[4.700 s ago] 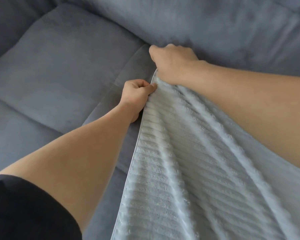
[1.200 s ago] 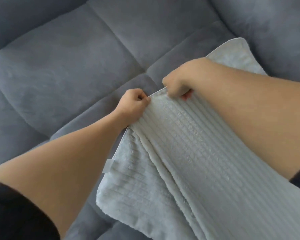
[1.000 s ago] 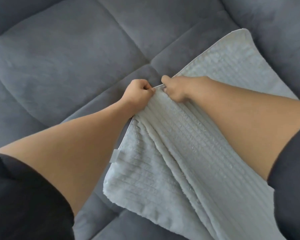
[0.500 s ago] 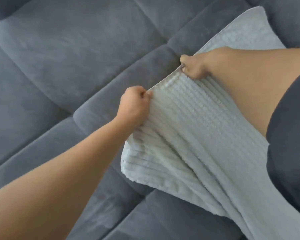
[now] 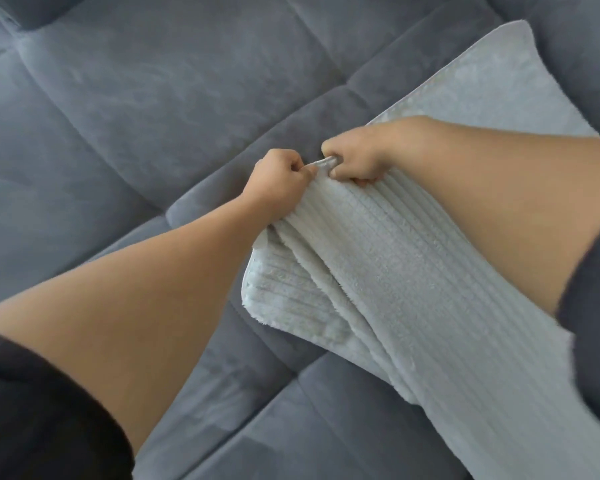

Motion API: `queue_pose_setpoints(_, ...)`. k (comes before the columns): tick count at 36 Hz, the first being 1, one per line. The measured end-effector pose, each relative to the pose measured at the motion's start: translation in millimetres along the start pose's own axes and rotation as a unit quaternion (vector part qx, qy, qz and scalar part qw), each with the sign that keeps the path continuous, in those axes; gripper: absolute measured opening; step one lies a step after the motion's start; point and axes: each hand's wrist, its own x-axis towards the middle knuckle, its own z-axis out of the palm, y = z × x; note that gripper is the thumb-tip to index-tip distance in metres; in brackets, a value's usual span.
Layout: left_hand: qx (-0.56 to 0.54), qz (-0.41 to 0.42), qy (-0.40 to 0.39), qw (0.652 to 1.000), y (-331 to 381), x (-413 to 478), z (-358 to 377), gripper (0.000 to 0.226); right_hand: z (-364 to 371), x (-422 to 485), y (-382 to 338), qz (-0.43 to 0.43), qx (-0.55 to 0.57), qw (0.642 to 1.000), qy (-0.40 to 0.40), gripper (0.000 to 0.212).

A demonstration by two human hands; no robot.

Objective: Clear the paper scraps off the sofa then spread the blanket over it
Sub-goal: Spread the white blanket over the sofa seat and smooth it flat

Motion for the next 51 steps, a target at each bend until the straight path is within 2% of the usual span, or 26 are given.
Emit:
queue_pose_setpoints(2,-0.012,-0.018,-0.024,0.999,9,-4,-6,0.027,7,-4,3,0.014,-0.017,0.999,0.035,0.017)
queue_pose_setpoints(4,-0.04,-0.049,-0.065,0.996,13,-15,-18,0.022,8,-8,4,0.02,-0.016,0.999,0.036,0.016)
queue_pose_setpoints(6,-0.084,-0.084,-0.13,0.984,12,-33,-31,0.029,7,-12,2,0.029,-0.009,0.999,0.033,0.017)
queue_pose_setpoints(9,-0.064,-0.1,-0.197,0.973,-9,-70,-41,0.031,11,-10,0,0.042,-0.011,0.998,0.04,0.016)
queue_pose_setpoints(11,-0.082,-0.108,-0.177,0.975,-30,-99,-39,0.019,8,-9,-4,0.048,-0.013,0.998,0.035,0.013)
queue_pose_setpoints(13,-0.149,-0.118,-0.137,0.972,-47,-126,-33,0.013,5,-10,-7,0.061,-0.012,0.998,0.024,0.014)
queue_pose_setpoints(18,-0.24,-0.13,0.036,0.961,-72,-150,-27,0.026,4,-11,-17,0.097,-0.011,0.995,0.017,0.013)
queue_pose_setpoints(21,-0.156,-0.091,0.097,0.979,-79,-131,-43,0.028,5,-11,-20,0.113,-0.017,0.993,0.02,0.011)
queue_pose_setpoints(24,-0.024,-0.053,0.073,0.996,-87,-109,-58,0.028,5,-13,-20,0.117,-0.018,0.993,0.028,0.011)
queue_pose_setpoints(26,-0.001,-0.049,0.047,0.998,-96,-101,-60,0.028,8,-14,-22,0.113,-0.02,0.993,0.033,0.012)
queue_pose_setpoints(29,-0.012,-0.041,0.044,0.998,-103,-96,-58,0.027,2,-20,-30,0.114,-0.038,0.992,0.025,0.004)
queue_pose_setpoints(31,-0.021,-0.043,0.051,0.998,-105,-98,-56,0.027,-2,-25,-43,0.097,-0.048,0.994,0.016,0.011)
queue_pose_setpoints(34,-0.024,-0.044,0.057,0.997,-106,-101,-53,0.026,0,-33,-74,0.026,-0.038,0.999,0.002,0.013)
queue_pose_setpoints(36,-0.03,-0.044,0.053,0.997,-103,-103,-54,0.027,14,-32,-95,-0.016,-0.072,0.997,-0.011,0.017)
queue_pose_setpoints(39,-0.073,-0.069,0.048,0.994,-99,-107,-61,0.029,34,-24,-115,-0.041,-0.128,0.99,0.038,0.018)
queue_pose_setpoints(43,-0.103,-0.108,0.052,0.987,-105,-133,-64,0.025,39,-25,-112,-0.001,-0.023,0.998,0.06,0.032)
queue_pose_setpoints(45,-0.108,-0.124,0.048,0.985,-117,-155,-61,0.024,40,-29,-117,0.018,-0.007,0.998,0.061,0.033)
queue_pose_setpoints(48,-0.127,-0.139,0.081,0.979,-135,-172,-62,0.027,42,-34,-135,0.061,-0.014,0.995,0.073,0.019)
queue_pose_setpoints(50,-0.089,-0.123,0.109,0.982,-139,-166,-68,0.025,41,-35,-147,0.085,-0.023,0.988,0.124,0.005)
queue_pose_setpoints(51,-0.052,-0.108,0.114,0.986,-137,-162,-70,0.025,42,-36,-151,0.081,-0.007,0.983,0.162,0.01)
